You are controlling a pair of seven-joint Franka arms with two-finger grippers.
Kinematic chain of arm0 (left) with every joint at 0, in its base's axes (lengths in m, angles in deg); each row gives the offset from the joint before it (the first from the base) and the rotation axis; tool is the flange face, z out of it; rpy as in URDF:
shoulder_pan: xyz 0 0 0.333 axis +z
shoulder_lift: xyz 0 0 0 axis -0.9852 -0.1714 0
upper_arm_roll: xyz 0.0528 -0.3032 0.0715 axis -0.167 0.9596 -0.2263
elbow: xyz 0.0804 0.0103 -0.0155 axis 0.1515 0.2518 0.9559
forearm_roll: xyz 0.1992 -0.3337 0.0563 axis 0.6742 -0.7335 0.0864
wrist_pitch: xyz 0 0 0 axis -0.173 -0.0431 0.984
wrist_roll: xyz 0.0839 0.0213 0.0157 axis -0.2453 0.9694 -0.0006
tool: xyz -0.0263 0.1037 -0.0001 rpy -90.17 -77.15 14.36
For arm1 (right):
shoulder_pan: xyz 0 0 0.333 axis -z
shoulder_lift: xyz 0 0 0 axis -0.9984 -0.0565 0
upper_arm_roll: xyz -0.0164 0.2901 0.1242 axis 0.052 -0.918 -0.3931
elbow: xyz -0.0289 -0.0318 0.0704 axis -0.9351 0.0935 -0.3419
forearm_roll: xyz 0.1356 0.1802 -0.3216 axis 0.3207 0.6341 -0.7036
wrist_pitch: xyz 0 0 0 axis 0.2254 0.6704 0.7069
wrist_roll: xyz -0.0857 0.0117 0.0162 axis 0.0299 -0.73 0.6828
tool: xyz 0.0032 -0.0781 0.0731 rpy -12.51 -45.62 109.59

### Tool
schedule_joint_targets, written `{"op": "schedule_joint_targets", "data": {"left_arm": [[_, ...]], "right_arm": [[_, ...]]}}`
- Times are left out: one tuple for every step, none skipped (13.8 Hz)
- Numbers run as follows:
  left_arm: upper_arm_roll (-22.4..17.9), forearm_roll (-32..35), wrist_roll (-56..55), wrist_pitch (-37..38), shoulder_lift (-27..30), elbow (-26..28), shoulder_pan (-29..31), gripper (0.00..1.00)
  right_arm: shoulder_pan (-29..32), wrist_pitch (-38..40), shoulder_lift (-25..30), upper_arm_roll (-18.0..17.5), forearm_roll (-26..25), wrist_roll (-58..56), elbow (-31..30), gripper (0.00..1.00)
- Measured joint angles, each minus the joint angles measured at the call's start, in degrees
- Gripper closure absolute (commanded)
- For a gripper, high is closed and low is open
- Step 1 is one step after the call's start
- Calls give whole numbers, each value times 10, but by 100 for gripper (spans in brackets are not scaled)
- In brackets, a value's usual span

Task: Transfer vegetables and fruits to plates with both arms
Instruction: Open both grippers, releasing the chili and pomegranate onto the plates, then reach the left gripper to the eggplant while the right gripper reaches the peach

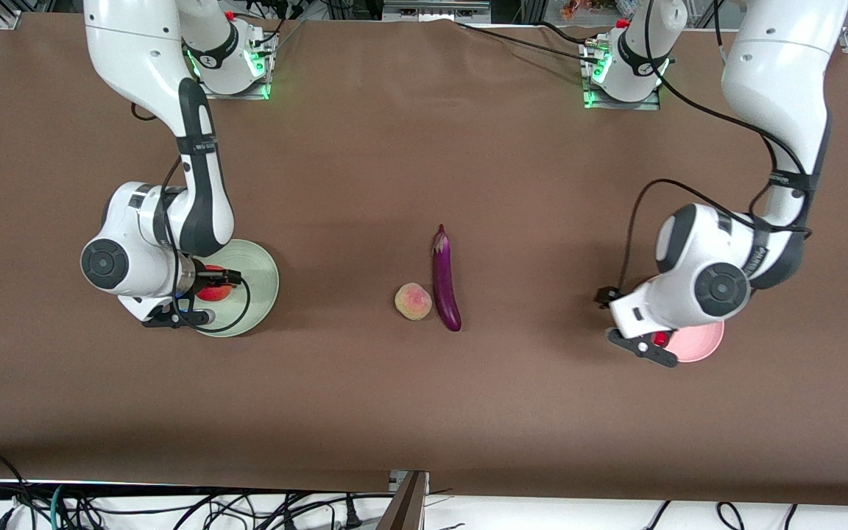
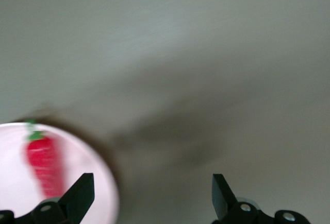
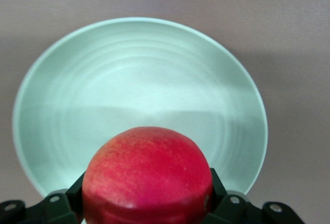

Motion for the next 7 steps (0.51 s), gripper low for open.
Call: {"op": "schedule_joint_targets", "data": {"left_arm": [[29,-1,-48,3,6,0,-1,0],[57,-1,-97,6,8,0,-4,0],[82,-1,-152,7,7,1,-11,0],[95,-1,-205,5,3,3,-28,0],[99,-2,-251,-6,-3,2,-54,0],[99,-2,-295,-25,-13,-1,-84,0],[99,-2,-337,-47,-24,-4,-114,0]], "right_arm": [[-1,0,2,0,0,0,2,1],[-3,3,6,0,1,4,7,1],[-5,14,12,0,2,14,17,1],[-8,35,19,0,3,31,32,1],[-11,63,25,-1,4,57,53,1],[-18,90,29,-2,7,97,79,1],[-25,110,32,-8,17,147,105,1]]}}
